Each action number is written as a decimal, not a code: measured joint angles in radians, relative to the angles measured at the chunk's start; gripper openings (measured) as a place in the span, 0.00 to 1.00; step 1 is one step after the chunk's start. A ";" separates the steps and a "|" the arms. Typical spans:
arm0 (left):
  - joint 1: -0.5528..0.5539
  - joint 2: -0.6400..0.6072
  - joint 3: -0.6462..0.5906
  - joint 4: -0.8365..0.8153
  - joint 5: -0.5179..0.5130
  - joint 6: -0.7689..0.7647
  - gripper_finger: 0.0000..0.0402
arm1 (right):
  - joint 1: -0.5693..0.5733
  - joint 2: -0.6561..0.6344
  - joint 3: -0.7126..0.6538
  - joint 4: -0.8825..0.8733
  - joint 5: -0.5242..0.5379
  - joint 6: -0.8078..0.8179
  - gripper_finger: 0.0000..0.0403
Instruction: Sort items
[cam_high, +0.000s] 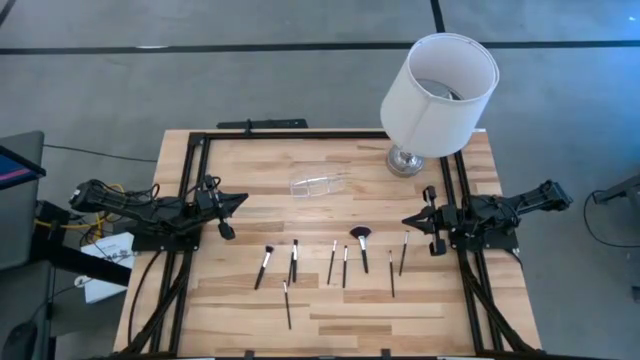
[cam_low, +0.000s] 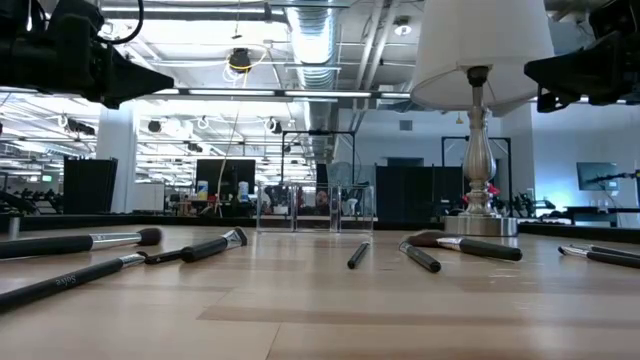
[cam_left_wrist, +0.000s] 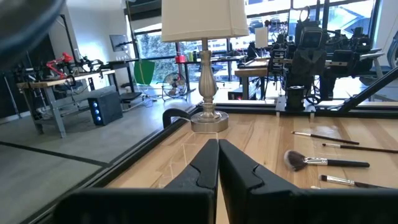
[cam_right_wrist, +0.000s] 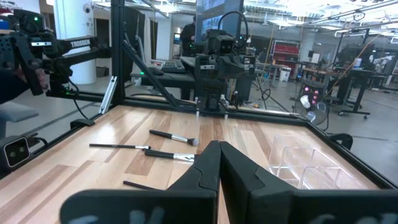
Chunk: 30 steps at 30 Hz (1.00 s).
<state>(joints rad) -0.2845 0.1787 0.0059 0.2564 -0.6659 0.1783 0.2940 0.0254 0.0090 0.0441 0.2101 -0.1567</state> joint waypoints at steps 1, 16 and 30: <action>0.000 0.000 0.000 0.000 0.000 0.000 0.02 | 0.000 0.000 0.000 0.000 0.000 0.000 0.00; 0.000 0.000 0.000 0.014 0.000 -0.001 0.02 | 0.000 0.000 0.000 0.000 0.000 0.000 0.00; 0.000 0.000 0.000 0.078 0.023 -0.017 0.02 | 0.000 0.000 0.000 0.000 0.000 0.000 0.00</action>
<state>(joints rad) -0.2844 0.1787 0.0059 0.3348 -0.6434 0.1611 0.2943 0.0253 0.0090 0.0441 0.2104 -0.1570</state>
